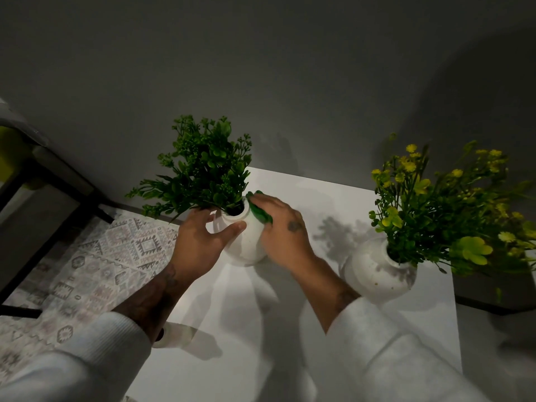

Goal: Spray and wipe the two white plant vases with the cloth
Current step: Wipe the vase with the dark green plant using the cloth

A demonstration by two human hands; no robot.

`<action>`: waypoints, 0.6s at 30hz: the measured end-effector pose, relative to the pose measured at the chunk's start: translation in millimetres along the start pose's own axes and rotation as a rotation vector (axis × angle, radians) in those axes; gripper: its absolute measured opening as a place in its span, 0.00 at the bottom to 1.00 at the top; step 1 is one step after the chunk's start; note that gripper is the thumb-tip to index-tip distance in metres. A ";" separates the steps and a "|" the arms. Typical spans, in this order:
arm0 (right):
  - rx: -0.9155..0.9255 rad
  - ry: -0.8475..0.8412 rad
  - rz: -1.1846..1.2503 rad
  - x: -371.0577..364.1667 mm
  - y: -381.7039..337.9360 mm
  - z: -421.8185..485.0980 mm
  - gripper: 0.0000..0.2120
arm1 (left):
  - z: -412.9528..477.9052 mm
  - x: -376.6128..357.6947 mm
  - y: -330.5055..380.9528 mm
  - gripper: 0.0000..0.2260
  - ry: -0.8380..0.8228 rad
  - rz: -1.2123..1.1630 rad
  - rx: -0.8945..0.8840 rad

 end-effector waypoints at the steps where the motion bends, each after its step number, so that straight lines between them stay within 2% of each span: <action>1: -0.016 -0.044 -0.016 1.3 0.2 10.0 0.31 | 0.1 0.2 0.1 0.25 -0.003 0.002 -0.002; 5: -0.192 -0.139 0.101 5.5 16.0 27.1 0.33 | 0.5 -0.2 -0.4 0.26 0.001 0.013 0.005; 10: -0.435 -0.116 0.224 -1.7 53.4 4.7 0.34 | 1.1 -1.5 -2.4 0.24 -0.005 -0.014 0.005; 18: -0.665 -0.109 0.368 -25.4 80.7 -28.5 0.29 | 0.5 -0.8 -0.4 0.22 -0.012 -0.016 -0.003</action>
Point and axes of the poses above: each hand's wrist, its own z-axis towards the middle knuckle, its own x-axis out of the back of the hand, y = z × x, the point moved 2 cm from there along z, towards the middle knuckle, and after that the axes turned 5 degrees about x, right-handed, at the moved point
